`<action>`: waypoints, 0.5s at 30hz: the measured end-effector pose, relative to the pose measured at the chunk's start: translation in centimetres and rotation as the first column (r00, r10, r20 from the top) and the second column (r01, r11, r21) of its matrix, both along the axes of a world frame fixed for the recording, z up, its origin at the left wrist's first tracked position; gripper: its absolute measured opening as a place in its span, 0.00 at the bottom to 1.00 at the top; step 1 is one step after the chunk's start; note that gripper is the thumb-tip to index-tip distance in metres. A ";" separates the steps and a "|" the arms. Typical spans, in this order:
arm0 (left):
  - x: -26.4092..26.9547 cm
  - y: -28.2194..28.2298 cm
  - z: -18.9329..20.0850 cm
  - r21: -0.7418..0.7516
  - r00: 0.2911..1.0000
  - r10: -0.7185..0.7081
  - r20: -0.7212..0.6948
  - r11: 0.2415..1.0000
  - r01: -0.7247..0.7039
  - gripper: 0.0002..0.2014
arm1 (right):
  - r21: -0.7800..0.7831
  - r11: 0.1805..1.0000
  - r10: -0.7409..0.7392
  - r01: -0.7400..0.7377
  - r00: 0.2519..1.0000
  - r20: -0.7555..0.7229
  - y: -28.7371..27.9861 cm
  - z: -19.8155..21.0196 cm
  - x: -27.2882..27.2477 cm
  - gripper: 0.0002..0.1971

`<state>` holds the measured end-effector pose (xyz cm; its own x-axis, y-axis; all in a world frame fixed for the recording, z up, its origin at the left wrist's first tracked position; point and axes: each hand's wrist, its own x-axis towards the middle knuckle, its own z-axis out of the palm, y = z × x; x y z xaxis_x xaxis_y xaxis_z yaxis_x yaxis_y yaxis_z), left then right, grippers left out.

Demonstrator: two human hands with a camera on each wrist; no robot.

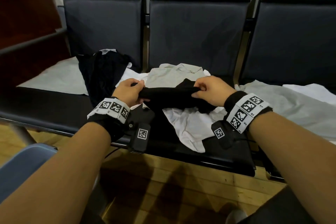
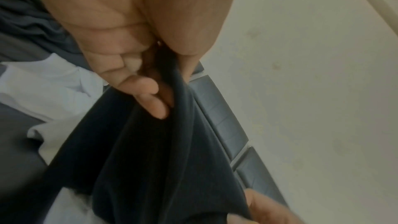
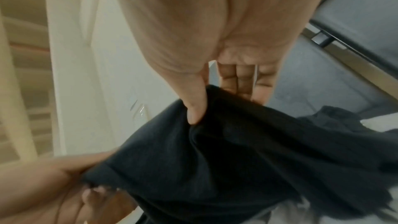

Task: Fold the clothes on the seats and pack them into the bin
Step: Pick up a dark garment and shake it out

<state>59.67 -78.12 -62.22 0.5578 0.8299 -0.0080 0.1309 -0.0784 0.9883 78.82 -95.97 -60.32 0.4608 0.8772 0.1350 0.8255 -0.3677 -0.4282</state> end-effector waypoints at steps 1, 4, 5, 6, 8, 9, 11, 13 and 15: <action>-0.2 0.0 0.0 -0.037 0.999 -0.029 0.042 0.999 0.031 0.05 | 0.073 0.997 -0.010 0.014 0.998 -0.060 -0.2 0.0 0.2 0.05; -0.6 -0.4 0.3 -0.002 0.961 -0.242 0.131 0.970 0.244 0.23 | 0.245 0.969 0.015 0.027 0.985 -0.169 -0.3 0.4 -0.2 0.10; -0.5 -0.9 0.3 0.046 0.929 -0.347 0.130 0.938 0.344 0.32 | 0.277 0.960 0.032 0.026 0.979 -0.203 -0.3 0.6 -0.7 0.11; -0.4 -1.6 0.5 0.093 0.888 -0.446 0.113 0.894 0.438 0.38 | 0.309 0.951 0.062 0.016 0.968 -0.242 -0.1 0.9 -1.3 0.11; 0.4 -3.0 0.6 0.183 0.814 -0.579 0.045 0.806 0.563 0.43 | 0.352 0.936 0.129 -0.016 0.946 -0.298 0.2 1.4 -2.5 0.09; 0.8 -3.6 0.5 0.218 0.798 -0.602 0.014 0.781 0.585 0.40 | 0.357 0.933 0.157 -0.043 0.942 -0.295 0.4 1.6 -3.1 0.10; 1.3 -4.2 0.5 0.265 0.829 -0.559 0.000 0.799 0.539 0.24 | 0.337 0.938 0.169 -0.080 0.955 -0.244 0.9 1.6 -3.9 0.11; 1.3 -4.2 0.7 0.255 0.872 -0.490 -0.007 0.842 0.476 0.09 | 0.302 0.951 0.134 -0.067 0.970 -0.205 1.2 1.5 -4.3 0.15; 1.1 -3.5 0.7 0.253 0.900 -0.434 -0.039 0.867 0.429 0.05 | 0.273 0.960 0.116 -0.054 0.969 -0.216 1.1 1.3 -3.9 0.16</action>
